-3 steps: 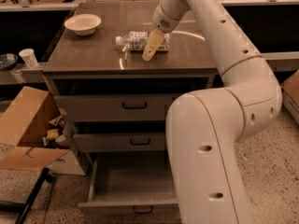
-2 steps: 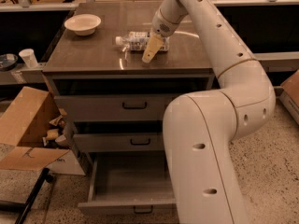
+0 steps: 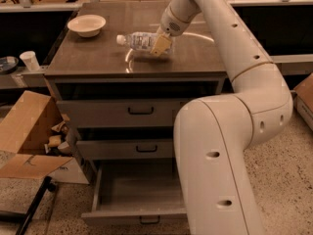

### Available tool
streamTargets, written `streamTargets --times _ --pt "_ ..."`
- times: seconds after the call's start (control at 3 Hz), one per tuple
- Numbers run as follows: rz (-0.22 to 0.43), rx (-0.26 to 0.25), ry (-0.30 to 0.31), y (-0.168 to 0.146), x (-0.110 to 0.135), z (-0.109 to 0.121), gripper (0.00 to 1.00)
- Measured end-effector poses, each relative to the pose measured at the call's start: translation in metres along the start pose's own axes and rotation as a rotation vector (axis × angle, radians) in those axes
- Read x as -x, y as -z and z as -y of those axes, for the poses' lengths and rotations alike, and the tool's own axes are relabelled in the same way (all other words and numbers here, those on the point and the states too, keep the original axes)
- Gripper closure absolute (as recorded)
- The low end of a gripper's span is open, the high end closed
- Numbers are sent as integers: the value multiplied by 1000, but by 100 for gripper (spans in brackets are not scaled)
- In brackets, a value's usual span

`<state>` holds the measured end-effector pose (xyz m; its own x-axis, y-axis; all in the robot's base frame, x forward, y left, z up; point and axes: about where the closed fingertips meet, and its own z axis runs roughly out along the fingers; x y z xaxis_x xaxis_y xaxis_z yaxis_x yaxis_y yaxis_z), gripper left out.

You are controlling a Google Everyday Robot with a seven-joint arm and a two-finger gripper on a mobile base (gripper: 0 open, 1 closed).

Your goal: Place blue plastic bottle into bottom drawer

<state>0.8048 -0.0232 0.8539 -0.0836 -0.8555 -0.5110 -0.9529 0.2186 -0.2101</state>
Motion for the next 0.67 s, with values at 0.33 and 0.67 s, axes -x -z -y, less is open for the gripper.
streamTargets --times 0.33,0.67 --pt "50 0 31 27 9 -12 88" --pt "144 4 34 73 21 -51 100"
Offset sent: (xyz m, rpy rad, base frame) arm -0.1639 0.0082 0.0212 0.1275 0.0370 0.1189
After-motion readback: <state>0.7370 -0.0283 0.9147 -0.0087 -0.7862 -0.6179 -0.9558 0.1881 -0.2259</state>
